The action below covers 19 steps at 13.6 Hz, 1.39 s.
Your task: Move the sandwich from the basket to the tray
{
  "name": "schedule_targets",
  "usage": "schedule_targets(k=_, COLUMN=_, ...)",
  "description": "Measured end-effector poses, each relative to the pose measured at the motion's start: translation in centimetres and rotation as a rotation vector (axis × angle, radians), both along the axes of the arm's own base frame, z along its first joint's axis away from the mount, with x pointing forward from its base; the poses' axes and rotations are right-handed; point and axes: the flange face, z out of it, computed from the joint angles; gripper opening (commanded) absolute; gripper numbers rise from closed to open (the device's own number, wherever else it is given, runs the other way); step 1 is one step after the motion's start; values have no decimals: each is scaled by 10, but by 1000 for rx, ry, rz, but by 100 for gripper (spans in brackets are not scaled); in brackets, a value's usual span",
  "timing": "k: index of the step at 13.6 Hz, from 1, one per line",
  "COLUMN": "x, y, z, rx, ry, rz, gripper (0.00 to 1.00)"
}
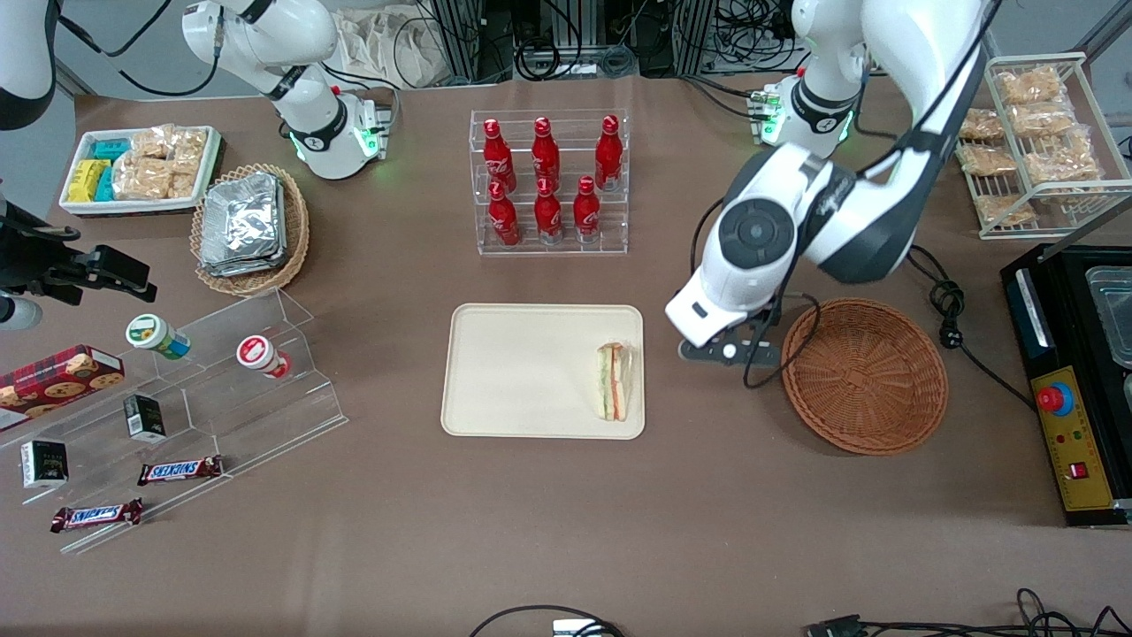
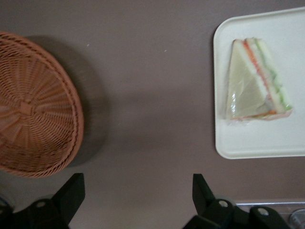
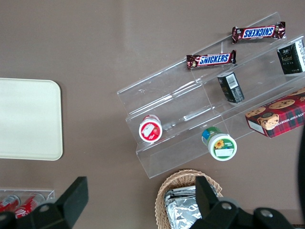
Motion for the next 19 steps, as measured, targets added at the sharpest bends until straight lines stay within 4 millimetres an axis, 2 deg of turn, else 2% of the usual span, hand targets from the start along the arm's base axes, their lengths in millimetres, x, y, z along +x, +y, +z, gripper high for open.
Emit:
schedule_targets(k=2, x=-22, y=11, z=9, rx=34, ry=-16, rz=9, gripper=100)
schedule_targets(k=3, x=-25, y=21, z=13, rx=43, ry=-22, rz=25, gripper=100)
schedule_targets(k=7, x=-5, y=83, z=38, rx=-35, ry=-11, rz=105, gripper=100)
schedule_targets(k=8, x=-1, y=92, z=42, rx=-56, ry=-12, rz=121, gripper=100)
schedule_targets(k=11, x=3, y=98, z=50, rx=-70, ry=-26, rz=138, gripper=100)
schedule_targets(k=14, x=11, y=126, z=57, rx=-71, ry=-37, rz=148, gripper=100)
schedule_targets(k=16, x=22, y=157, z=62, rx=-78, ry=-41, rz=123, gripper=100)
schedule_targets(k=19, x=40, y=218, z=73, rx=-86, ry=-49, rz=84, gripper=100)
